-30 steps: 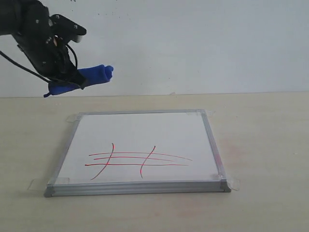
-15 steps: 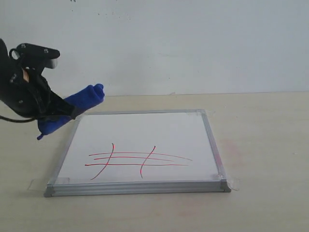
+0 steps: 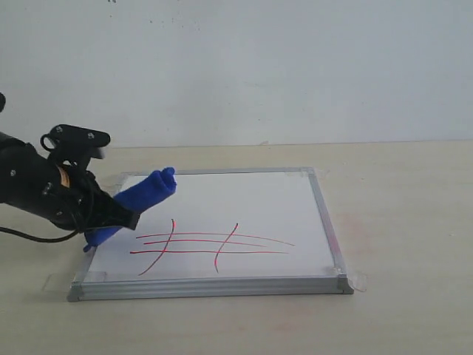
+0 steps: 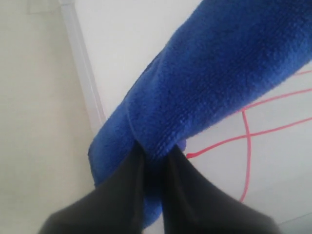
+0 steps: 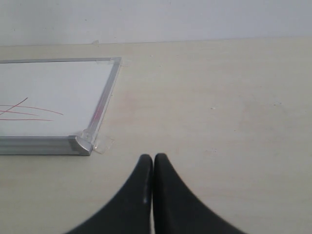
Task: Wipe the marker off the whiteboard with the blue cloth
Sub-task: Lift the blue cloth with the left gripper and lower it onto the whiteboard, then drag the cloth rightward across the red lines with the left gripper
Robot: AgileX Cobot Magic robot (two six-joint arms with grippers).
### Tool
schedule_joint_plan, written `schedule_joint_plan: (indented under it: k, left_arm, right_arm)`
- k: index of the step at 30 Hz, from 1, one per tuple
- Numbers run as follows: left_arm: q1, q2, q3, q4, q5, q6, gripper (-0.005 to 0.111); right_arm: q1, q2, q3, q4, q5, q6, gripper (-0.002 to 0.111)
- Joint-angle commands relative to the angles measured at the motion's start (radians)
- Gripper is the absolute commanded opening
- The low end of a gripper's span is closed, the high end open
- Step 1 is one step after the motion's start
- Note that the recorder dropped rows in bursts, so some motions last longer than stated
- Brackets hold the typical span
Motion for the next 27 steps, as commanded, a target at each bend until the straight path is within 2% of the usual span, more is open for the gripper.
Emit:
schedule_joint_plan:
  k: [1,7,14,21,24,27]
  left_arm:
    - [-0.013,0.060,0.001,0.038,-0.018,-0.003,0.004]
    - [-0.055,0.114,-0.009,0.034,-0.065,-0.011,0.004]
    - [-0.095,0.195,-0.099,-0.035,-0.017,-0.011,0.004]
    - [-0.183,0.234,-0.171,-0.044,-0.006,-0.011,0.004]
    - [-0.185,0.254,-0.211,-0.015,0.041,-0.011,0.004]
    - [-0.158,0.271,-0.239,0.086,0.138,-0.021,0.004]
  right_arm:
    - [-0.003,-0.004,-0.001,-0.002,-0.009,0.000,0.000]
    - [-0.003,-0.004,-0.001,-0.002,-0.009,0.000,0.000]
    - [-0.003,-0.004,-0.001,-0.002,-0.009,0.000,0.000]
    - [-0.003,-0.004,-0.001,-0.002,-0.009,0.000,0.000]
    - [-0.003,-0.004,-0.001,-0.002,-0.008,0.000,0.000]
    - [-0.003,-0.004,-0.001,-0.002,-0.008,0.000,0.000]
